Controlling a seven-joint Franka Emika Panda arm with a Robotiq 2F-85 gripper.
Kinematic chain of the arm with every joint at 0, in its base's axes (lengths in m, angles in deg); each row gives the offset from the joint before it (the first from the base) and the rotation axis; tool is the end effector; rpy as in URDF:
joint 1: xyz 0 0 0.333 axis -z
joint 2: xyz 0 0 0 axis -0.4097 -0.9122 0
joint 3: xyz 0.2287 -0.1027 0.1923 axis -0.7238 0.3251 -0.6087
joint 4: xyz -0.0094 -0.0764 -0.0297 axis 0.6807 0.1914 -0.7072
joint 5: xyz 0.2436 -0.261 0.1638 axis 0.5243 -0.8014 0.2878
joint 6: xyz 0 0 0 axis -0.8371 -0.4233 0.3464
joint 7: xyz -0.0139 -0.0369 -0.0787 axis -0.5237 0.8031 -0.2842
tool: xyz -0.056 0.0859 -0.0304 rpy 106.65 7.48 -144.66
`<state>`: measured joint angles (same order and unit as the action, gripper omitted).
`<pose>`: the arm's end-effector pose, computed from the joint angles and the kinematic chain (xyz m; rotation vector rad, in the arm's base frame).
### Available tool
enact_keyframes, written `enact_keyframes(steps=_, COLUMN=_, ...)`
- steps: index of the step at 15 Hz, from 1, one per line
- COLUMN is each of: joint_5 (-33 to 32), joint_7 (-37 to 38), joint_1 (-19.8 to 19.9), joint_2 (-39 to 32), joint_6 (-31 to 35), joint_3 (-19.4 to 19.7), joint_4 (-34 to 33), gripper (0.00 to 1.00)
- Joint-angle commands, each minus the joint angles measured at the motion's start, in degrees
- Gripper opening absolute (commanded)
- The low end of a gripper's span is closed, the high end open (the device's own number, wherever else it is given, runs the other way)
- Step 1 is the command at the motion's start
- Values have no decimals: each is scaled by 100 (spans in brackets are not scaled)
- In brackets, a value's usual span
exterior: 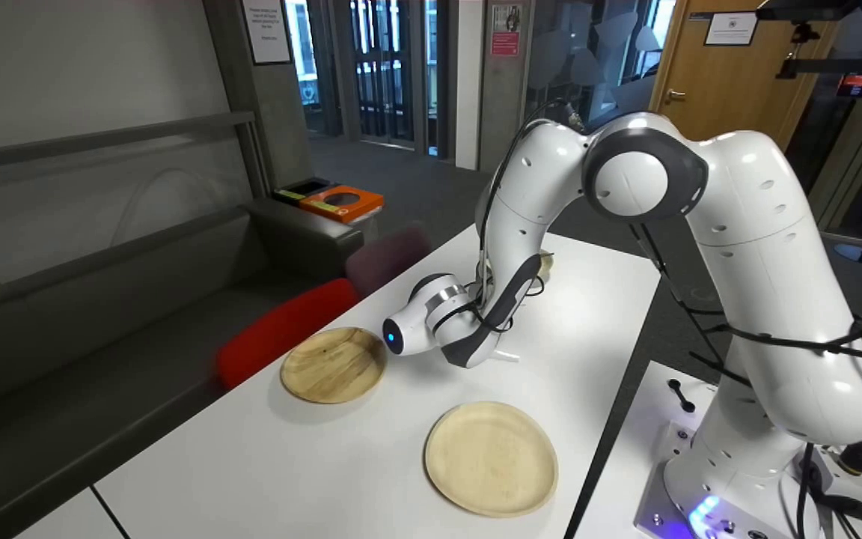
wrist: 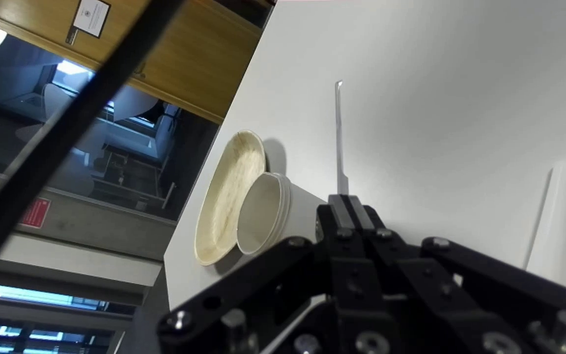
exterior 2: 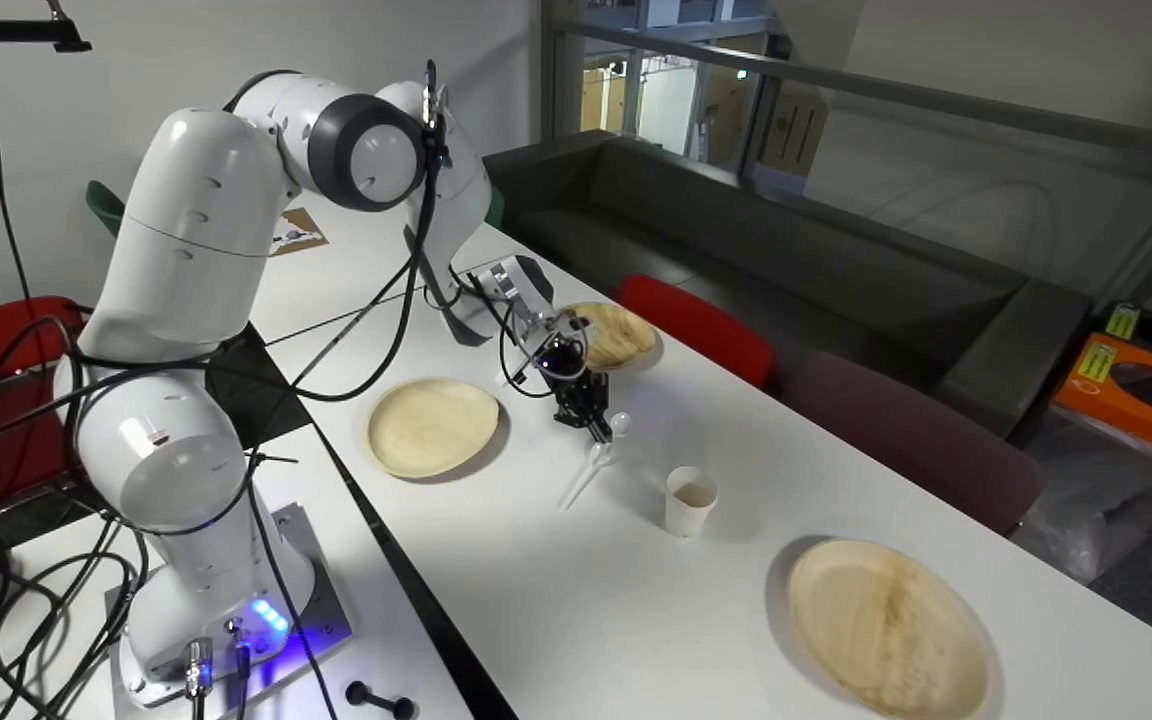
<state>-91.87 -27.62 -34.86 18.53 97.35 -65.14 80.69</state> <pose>0.5297 0.0318 0.1488 1.8916 0.3784 -0.4020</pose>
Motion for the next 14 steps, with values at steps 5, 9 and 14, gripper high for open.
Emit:
enact_keyframes(steps=5, joint_5=365, joint_7=-730, joint_1=159, joint_2=-304, joint_6=206, joint_3=-227, joint_4=-292, gripper=0)
enact_keyframes(steps=9, joint_5=536, joint_7=-872, joint_1=131, joint_2=-316, joint_6=295, joint_3=-256, joint_4=-285, gripper=0)
enact_keyframes(steps=14, joint_5=648, joint_7=-787, joint_1=151, joint_2=-273, joint_6=293, joint_3=-191, joint_4=-203, gripper=0)
